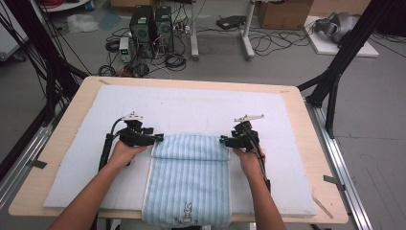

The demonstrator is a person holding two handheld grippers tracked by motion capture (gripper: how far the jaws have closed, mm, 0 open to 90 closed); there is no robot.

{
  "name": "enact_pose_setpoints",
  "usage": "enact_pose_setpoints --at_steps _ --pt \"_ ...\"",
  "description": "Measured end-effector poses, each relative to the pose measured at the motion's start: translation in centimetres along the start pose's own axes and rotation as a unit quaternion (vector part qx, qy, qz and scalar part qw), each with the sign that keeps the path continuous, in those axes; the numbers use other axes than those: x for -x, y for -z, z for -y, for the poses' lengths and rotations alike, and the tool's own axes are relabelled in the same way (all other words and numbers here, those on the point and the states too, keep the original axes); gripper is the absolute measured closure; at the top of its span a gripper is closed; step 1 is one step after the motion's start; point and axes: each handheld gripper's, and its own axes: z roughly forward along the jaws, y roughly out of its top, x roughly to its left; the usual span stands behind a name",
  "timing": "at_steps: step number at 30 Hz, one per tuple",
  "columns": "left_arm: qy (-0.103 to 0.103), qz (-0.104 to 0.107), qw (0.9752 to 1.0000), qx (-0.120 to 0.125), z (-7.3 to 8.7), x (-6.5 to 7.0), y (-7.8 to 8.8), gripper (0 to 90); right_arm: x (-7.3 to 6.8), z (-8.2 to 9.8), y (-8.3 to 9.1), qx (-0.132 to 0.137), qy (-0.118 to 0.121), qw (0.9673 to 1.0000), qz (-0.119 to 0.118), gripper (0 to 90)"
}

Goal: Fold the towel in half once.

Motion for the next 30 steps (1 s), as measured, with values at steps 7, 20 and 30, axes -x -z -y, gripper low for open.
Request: enact_pose_setpoints --at_steps 7,20,30 --pt "-0.049 -0.014 0.9986 -0.018 0.1 0.6 -0.6 71.3 -0.6 -0.2 -2.0 -0.034 0.023 0.9991 0.01 60.7" --pt "-0.031 0.032 0.9976 0.052 -0.7 0.3 2.3 81.5 -0.5 -0.3 0.2 0.003 0.042 0.999 -0.014 83.5" --pt "-0.037 0.055 0.9949 0.076 0.6 0.9 5.1 89.2 -1.9 0.6 4.8 0.043 0.067 0.996 -0.041 83.4"
